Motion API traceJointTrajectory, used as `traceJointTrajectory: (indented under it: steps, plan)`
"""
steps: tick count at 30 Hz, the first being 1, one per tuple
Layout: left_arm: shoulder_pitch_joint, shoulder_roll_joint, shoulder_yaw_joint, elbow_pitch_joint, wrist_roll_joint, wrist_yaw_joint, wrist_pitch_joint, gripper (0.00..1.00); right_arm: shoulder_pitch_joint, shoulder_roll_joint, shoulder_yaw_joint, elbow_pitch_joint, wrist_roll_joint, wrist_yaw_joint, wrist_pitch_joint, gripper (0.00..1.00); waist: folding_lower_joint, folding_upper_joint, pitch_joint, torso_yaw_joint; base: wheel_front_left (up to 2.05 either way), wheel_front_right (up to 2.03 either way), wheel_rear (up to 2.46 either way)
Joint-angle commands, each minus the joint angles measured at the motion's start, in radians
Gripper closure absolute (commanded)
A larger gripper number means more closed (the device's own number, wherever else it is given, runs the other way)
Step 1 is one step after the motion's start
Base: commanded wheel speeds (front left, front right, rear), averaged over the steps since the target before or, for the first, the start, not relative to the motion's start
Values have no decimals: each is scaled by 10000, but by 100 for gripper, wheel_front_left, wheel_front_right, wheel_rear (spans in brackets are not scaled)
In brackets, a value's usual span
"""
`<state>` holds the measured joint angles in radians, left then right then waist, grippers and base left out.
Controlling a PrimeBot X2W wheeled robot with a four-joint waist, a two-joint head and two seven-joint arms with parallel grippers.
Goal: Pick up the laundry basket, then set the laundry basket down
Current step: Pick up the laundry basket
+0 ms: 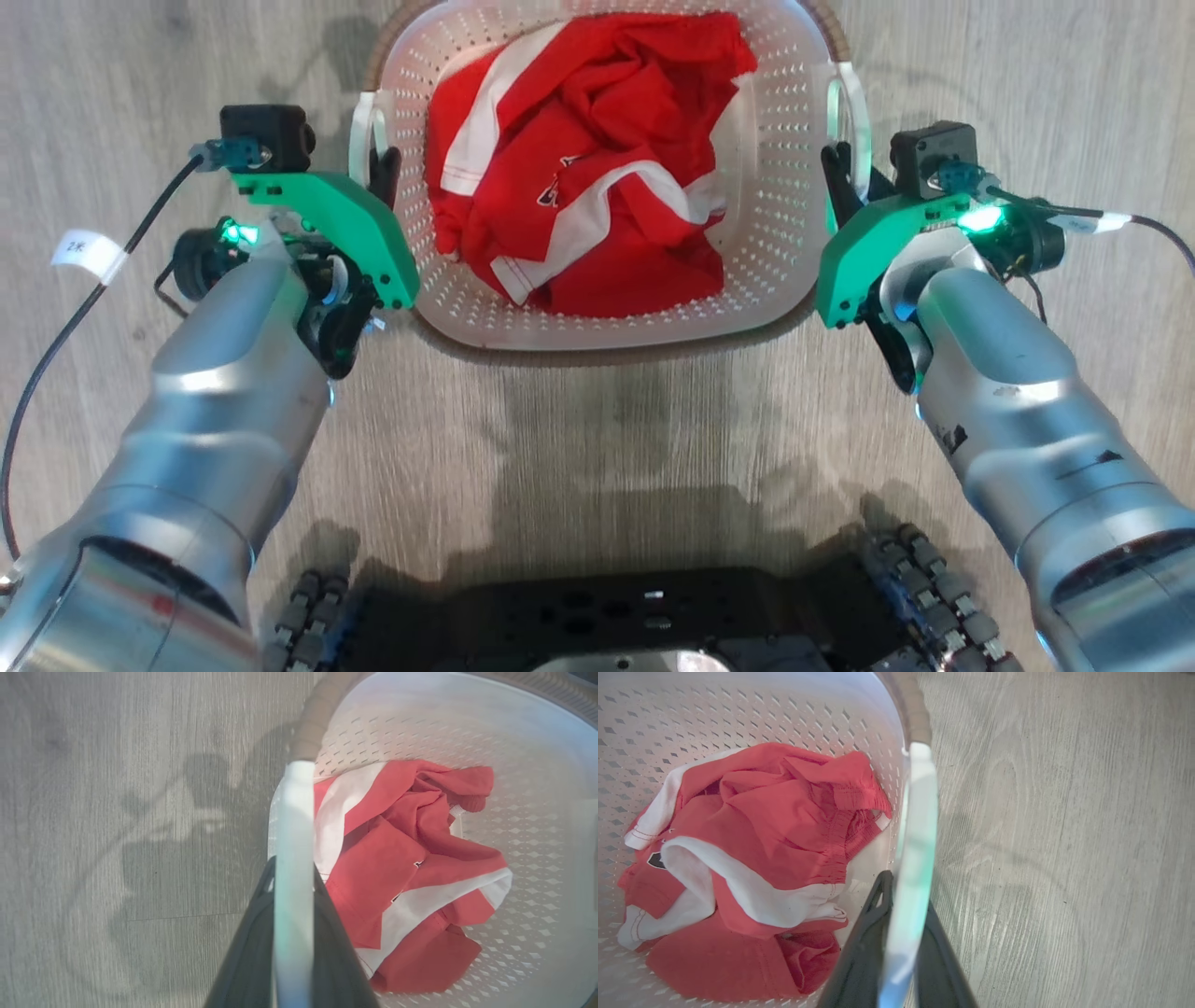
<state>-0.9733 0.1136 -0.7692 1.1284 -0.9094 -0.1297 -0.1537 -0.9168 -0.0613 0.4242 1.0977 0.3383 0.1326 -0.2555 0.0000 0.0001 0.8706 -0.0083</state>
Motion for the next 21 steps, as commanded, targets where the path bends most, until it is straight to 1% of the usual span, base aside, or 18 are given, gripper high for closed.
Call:
traceJointTrajectory:
  steps: [1, 5, 13, 21]
  plan:
    - [-113, 340, 44, -115, -186, -9, 59, 100, 338, 110, 211, 54, 115, -19, 11, 100, 0, -1, -249, 27, 0, 0, 0]
    - [-96, 388, -245, -177, -875, -9, 653, 100, 302, 110, 495, 333, 616, -19, 357, 100, 0, -1, -853, 20, 0, 0, 0]
    - [2, 561, -643, -165, -1773, -9, 1639, 100, 184, 110, 956, 667, 1350, -19, 1138, 100, 0, -1, -1990, -57, 0, 0, 0]
    - [237, 671, -889, -60, -2540, -9, 2485, 100, 280, 110, 1309, 1006, 2182, -19, 2325, 100, 0, -1, -3284, -116, 0, 0, 0]
